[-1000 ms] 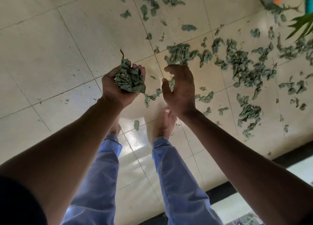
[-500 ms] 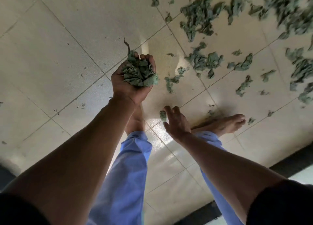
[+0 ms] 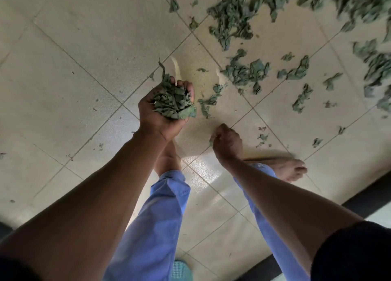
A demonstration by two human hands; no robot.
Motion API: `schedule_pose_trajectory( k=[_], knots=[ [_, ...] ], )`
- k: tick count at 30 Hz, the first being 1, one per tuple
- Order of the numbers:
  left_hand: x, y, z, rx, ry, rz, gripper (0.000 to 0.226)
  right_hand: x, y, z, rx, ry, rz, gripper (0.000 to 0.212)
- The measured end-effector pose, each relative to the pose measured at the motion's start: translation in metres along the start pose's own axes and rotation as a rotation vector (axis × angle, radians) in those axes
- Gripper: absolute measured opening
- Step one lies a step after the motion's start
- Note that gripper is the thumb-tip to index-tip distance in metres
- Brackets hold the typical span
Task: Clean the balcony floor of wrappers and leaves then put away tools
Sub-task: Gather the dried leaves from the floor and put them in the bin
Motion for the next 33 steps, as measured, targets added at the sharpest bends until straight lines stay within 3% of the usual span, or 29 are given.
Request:
schedule_pose_trajectory(
  k=[3, 9, 13, 15, 19, 26, 30, 33],
  knots=[
    [0.004, -0.003, 0.020, -0.035, -0.080, -0.023, 0.038, -0.036, -0.011, -0.015, 0.152, -0.148, -0.096, 0.019],
    [0.011, -0.020, 0.053, -0.105, -0.101, 0.006, 0.036, -0.080, -0.034, -0.081, 0.263, -0.144, -0.186, 0.017],
    [0.012, -0.028, 0.074, -0.147, -0.172, 0.019, 0.040, -0.082, -0.030, -0.118, 0.293, -0.071, -0.128, 0.057],
    [0.015, -0.029, 0.084, -0.177, -0.220, 0.026, 0.040, -0.078, -0.026, -0.129, 0.312, -0.109, -0.091, 0.066],
    [0.017, -0.034, 0.100, -0.172, -0.158, 0.017, 0.039, -0.069, -0.025, -0.129, 0.367, -0.243, -0.132, 0.049],
    [0.018, -0.037, 0.109, -0.198, -0.218, 0.047, 0.033, -0.074, -0.058, -0.075, 0.144, -0.300, -0.182, 0.022],
    [0.017, -0.041, 0.103, -0.198, -0.325, 0.063, 0.041, -0.078, -0.068, -0.056, -0.062, -0.196, -0.120, 0.029],
    [0.020, -0.042, 0.101, -0.205, -0.321, 0.076, 0.044, -0.082, -0.058, -0.054, -0.107, -0.067, -0.128, 0.048]
  ],
)
Point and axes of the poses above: each hand's wrist, its own y-axis away from the middle knuckle, its own x-axis out of the palm, z = x × y, the point moved 1 cm from there along -y, towards the middle knuckle, and after that the axes turned 7 degrees about z, right-handed, at the moved point
